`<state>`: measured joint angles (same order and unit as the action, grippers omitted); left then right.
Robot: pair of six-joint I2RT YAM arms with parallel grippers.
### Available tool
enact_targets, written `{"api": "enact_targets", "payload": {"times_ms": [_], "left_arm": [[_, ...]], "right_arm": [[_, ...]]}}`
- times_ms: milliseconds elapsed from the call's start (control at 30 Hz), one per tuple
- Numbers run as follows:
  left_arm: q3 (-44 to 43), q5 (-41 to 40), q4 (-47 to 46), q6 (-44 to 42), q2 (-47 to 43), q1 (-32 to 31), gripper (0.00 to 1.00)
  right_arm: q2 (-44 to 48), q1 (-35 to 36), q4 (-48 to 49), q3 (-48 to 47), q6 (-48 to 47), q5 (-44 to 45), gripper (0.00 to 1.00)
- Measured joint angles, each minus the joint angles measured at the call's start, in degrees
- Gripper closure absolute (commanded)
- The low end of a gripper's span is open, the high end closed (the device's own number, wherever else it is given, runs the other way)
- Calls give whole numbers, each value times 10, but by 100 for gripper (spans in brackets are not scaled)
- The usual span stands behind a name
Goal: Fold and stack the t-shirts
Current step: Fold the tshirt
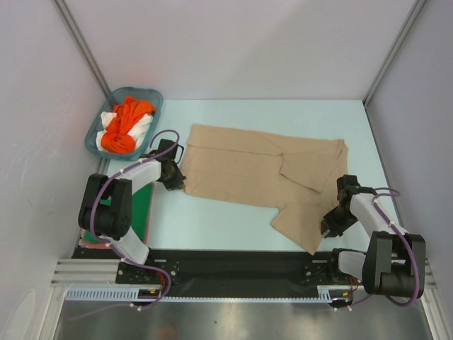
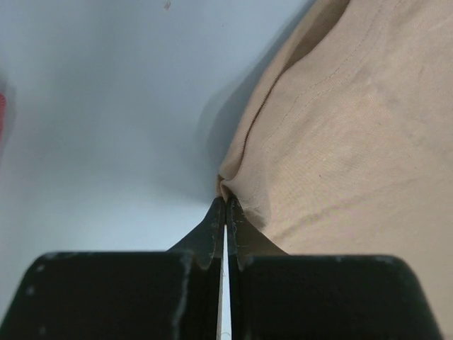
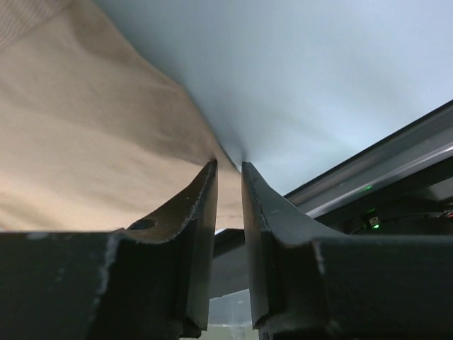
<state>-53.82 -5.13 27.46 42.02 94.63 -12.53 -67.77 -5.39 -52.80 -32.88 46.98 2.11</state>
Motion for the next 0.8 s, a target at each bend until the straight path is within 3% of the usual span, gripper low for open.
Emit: {"api": "enact_targets", "payload": {"times_ms": [400,633,800], "left_arm": [[0,10,-1,0,0,0,100],[0,11,-1,0,0,0,100],[0,11,-2,1,0,0,100]], "right_arm": [[10,2,18,15,11,14,70],[69,5,14,15,22,22,56],[77,7,7,6,22,21,55]]}}
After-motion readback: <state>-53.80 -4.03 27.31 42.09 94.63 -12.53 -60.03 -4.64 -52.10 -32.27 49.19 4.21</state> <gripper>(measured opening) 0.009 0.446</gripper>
